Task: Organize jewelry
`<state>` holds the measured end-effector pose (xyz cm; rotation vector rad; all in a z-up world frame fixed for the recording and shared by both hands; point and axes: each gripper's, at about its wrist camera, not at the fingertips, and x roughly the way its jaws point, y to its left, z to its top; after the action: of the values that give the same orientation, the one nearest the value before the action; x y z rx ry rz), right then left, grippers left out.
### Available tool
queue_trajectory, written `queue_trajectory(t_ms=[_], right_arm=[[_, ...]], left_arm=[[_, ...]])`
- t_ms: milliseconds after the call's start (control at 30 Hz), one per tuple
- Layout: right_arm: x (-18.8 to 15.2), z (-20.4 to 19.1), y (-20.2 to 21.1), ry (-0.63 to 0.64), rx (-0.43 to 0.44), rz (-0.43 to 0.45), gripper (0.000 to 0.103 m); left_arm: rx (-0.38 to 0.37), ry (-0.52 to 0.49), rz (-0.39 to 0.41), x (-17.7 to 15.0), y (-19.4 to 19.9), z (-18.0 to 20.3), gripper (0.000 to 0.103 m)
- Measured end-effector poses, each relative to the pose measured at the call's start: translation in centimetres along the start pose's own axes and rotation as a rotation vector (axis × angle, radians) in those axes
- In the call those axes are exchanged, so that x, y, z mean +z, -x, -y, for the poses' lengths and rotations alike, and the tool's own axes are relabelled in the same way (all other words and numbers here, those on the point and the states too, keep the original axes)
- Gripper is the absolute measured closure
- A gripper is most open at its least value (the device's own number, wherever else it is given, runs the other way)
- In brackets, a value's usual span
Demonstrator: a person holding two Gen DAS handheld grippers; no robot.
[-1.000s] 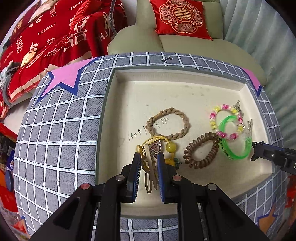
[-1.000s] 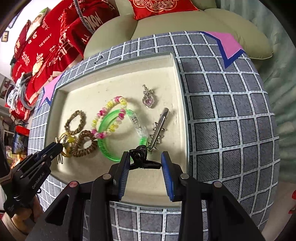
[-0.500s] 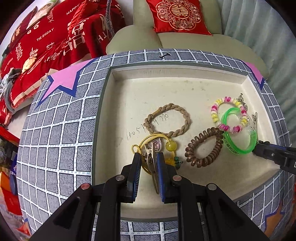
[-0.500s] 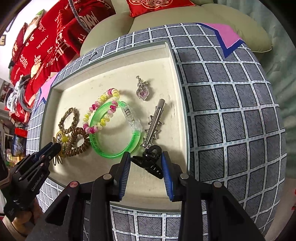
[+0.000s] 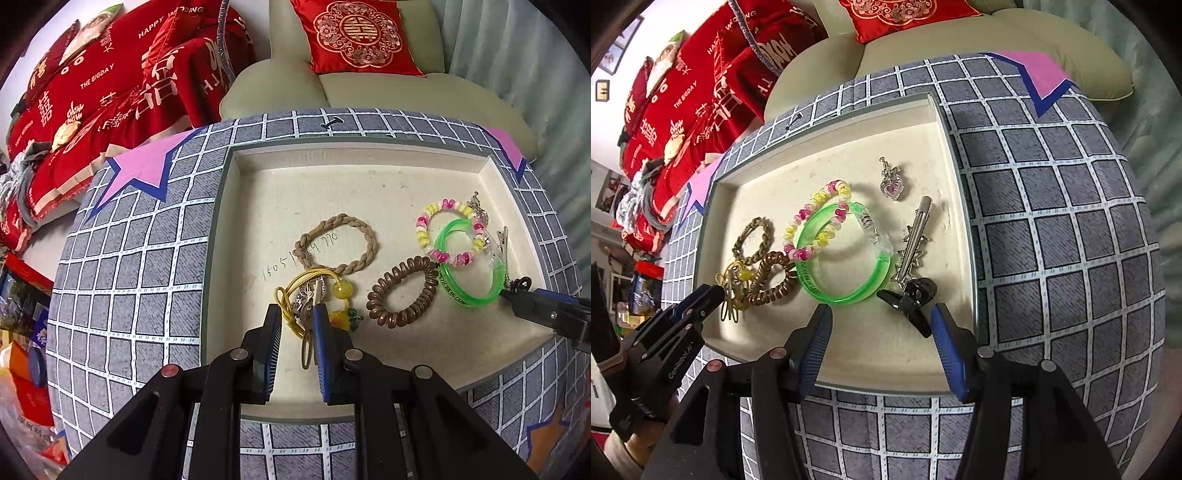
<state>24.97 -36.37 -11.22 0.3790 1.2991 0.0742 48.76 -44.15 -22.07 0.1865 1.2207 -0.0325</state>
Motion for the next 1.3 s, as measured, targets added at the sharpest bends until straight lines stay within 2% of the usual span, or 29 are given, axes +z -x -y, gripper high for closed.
queue_trajectory(t_ms=[300, 433, 467, 500, 533, 600, 767, 833, 1033, 1300], right_arm=[[-0.6, -0.5, 1.0, -0.004, -0.012, 0.013, 0.039], [-0.8, -1.2, 1.3, 0.019, -0.055, 0.021, 0.036], [-0.9, -1.4, 1.3, 0.024, -0.062, 0.024, 0.036], [-0.8, -1.4, 1.4, 0.027, -0.064, 0.025, 0.034], [-0.9, -1.6, 1.5, 0.029, -0.067, 0.028, 0.029], [-0.9, -1.8, 1.7, 0.035, -0.071, 0.036, 0.025], [-1.0, -2.2, 1.7, 0.039, -0.085, 0.034, 0.024], [-1.1, -2.5, 1.6, 0.044, -0.091, 0.035, 0.015], [-1.9, -3.1, 1.9, 0.051, -0.079, 0.063, 0.013], [-3.8, -3.4, 2.3, 0.055, -0.103, 0.059, 0.013]], left_arm=[[-0.011, 0.001, 0.009, 0.0, 1.1, -0.1, 0.075], [-0.025, 0.002, 0.008, -0.3, 1.5, -0.2, 0.075], [-0.026, 0.001, 0.005, -0.3, 1.5, -0.2, 0.058], [-0.021, 0.002, 0.001, -0.4, 1.6, -0.3, 0.034], [0.001, 0.012, 0.008, -0.5, 1.8, -0.4, 0.000], [0.015, 0.019, 0.050, -0.9, 2.8, -0.6, 0.000], [0.005, 0.022, 0.032, -1.6, 3.6, -0.7, 0.000], [0.004, 0.020, 0.026, -2.0, 3.8, -0.6, 0.000], [0.015, 0.012, 0.007, -3.1, 3.9, -0.5, 0.000], [0.043, 0.011, -0.001, -4.7, 4.6, -0.9, 0.000]])
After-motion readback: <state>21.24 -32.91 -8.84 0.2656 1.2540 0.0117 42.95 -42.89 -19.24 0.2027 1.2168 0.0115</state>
